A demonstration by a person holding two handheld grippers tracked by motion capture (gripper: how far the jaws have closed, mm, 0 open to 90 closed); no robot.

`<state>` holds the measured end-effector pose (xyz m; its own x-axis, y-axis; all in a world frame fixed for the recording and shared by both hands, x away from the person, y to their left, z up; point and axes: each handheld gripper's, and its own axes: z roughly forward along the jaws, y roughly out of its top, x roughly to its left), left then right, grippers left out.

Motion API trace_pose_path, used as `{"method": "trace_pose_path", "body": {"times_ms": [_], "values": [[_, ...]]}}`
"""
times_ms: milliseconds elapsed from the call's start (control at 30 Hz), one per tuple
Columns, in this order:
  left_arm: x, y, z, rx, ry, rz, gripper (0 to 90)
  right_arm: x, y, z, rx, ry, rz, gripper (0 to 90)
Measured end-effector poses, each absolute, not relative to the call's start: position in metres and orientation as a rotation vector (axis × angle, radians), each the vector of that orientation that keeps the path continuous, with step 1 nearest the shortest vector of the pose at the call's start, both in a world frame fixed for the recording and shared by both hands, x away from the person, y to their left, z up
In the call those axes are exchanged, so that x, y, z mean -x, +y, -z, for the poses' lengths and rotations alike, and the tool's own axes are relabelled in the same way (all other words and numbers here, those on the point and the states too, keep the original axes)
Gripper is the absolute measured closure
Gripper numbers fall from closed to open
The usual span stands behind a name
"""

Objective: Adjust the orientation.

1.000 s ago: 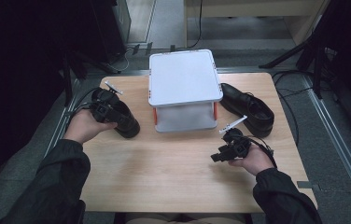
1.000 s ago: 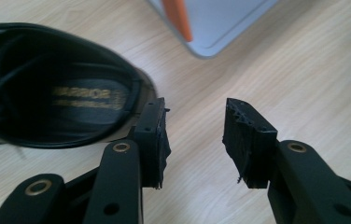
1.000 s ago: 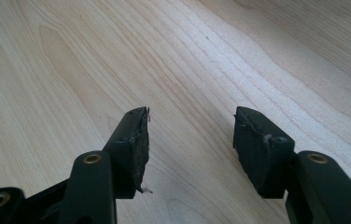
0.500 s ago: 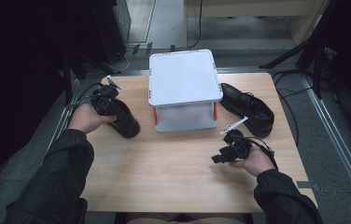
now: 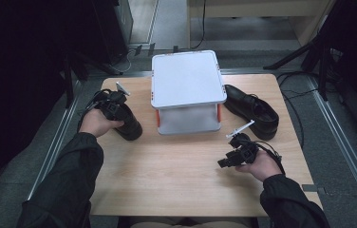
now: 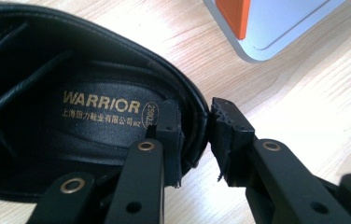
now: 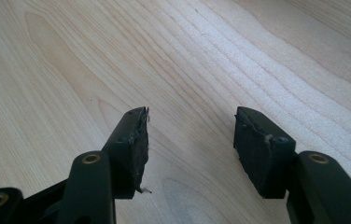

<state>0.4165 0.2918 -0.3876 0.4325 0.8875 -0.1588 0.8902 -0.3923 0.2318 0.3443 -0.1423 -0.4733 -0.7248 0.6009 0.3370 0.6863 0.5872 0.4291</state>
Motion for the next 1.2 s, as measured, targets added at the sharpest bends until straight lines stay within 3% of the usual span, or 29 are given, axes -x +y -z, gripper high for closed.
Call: {"method": "trace_pose_path", "body": {"times_ms": [433, 633, 1200], "values": [[-0.415, 0.295, 0.385, -2.428, 1.531, 0.041, 77.1, -0.344, -0.140, 0.475, 1.069, -2.656, 0.799, 47.2], [-0.404, 0.308, 0.383, -2.441, 1.538, 0.105, 76.6, -0.344, -0.140, 0.476, 1.071, -2.657, 0.789, 47.1], [-0.366, 0.347, 0.378, -2.418, 1.543, 0.117, 73.5, -0.344, -0.138, 0.474, 1.068, -2.659, 0.798, 44.9]]}}
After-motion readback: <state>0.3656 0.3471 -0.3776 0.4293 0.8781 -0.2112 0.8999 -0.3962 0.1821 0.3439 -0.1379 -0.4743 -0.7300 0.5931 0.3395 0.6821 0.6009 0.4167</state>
